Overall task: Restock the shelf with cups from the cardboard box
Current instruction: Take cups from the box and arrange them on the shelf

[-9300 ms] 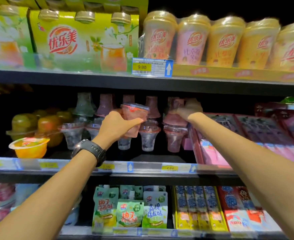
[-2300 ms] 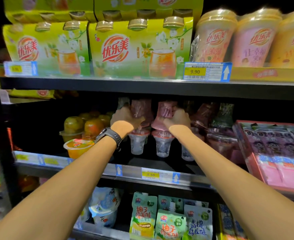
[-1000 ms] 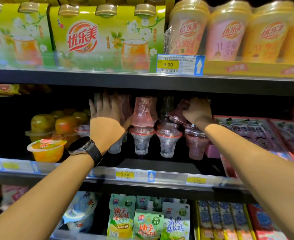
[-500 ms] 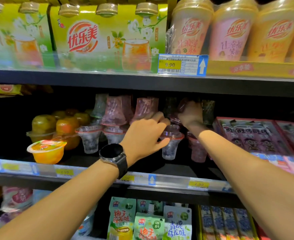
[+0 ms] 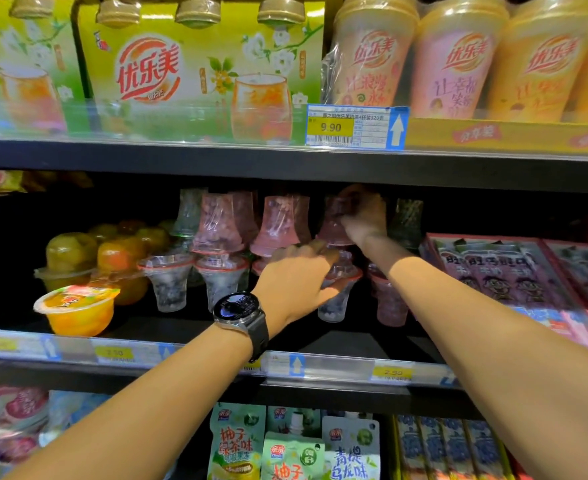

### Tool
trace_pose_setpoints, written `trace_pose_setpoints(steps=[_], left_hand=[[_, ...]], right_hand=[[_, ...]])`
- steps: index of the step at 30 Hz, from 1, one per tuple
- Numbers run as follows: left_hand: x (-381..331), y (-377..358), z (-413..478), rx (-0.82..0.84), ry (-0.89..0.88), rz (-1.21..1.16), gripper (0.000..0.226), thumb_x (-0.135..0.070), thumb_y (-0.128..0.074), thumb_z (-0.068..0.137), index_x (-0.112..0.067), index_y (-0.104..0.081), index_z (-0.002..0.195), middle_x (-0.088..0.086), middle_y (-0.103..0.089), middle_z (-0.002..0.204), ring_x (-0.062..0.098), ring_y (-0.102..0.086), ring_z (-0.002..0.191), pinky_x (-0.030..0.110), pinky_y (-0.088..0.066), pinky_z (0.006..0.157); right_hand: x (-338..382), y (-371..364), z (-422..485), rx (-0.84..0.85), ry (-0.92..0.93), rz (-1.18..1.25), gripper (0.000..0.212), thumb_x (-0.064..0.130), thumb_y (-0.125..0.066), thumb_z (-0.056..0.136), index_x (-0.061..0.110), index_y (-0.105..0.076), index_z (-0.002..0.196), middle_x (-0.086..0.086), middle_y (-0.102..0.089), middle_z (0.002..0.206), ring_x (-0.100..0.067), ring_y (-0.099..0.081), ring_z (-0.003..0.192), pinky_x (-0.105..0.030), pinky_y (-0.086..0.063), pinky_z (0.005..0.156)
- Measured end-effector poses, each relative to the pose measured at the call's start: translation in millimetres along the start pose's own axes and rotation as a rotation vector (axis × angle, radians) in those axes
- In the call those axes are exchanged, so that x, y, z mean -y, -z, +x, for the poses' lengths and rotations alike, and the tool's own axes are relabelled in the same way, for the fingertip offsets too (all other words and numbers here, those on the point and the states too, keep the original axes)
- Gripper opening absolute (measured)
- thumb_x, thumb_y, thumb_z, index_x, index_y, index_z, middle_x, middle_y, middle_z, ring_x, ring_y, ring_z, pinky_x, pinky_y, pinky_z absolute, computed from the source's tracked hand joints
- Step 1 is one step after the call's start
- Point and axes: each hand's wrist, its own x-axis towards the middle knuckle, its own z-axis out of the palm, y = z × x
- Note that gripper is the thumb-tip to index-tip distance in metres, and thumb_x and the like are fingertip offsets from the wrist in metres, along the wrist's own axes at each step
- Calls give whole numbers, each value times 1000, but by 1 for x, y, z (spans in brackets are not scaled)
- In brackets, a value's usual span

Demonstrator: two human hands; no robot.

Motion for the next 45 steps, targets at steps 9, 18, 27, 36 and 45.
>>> trace_pose_setpoints(steps=[9, 18, 27, 36, 45], left_hand=[[5, -7, 5, -24, -26, -13, 51, -54, -45, 95, -25, -47, 137, -1, -42, 143, 30, -48, 119, 40, -45, 92], [6, -9, 5, -40, -36, -17, 49, -49, -50, 94, -23, -48, 135, 2, -45, 139, 30, -52, 113, 40, -49, 86], [11, -11, 0, -110, -38, -35, 41, -47, -55, 91, -18, -59, 119, 2, -57, 118, 27, -60, 101, 39, -53, 82], [7, -5, -11, -147, -22, 23, 40, -52, -48, 93, -21, -61, 115, 2, -64, 104, 24, -61, 92, 35, -50, 70], [-8, 4, -25, -104, 50, 76, 41, -50, -45, 97, -16, -60, 115, 4, -64, 95, 24, -60, 90, 29, -35, 64]], right_hand=[[-12, -3, -1, 118, -158, 55, 58, 24, -84, 66, 10, -63, 119, -10, -67, 117, -25, -63, 110, -31, -53, 90], [-14, 5, -9, 189, -144, 57, 68, 29, -86, 66, 9, -59, 125, -8, -66, 120, -23, -62, 112, -24, -49, 86], [-18, 43, -30, 153, -87, -86, 49, 38, -78, 75, 10, -65, 112, -7, -67, 110, -25, -63, 102, -24, -46, 78], [-24, 113, -58, 129, 54, -327, 52, 23, -75, 79, 12, -59, 128, -13, -61, 127, -30, -57, 117, -32, -45, 98], [-45, 153, -69, 221, -107, -382, 61, 24, -72, 82, 4, -49, 135, -19, -58, 131, -35, -57, 115, -41, -48, 96]])
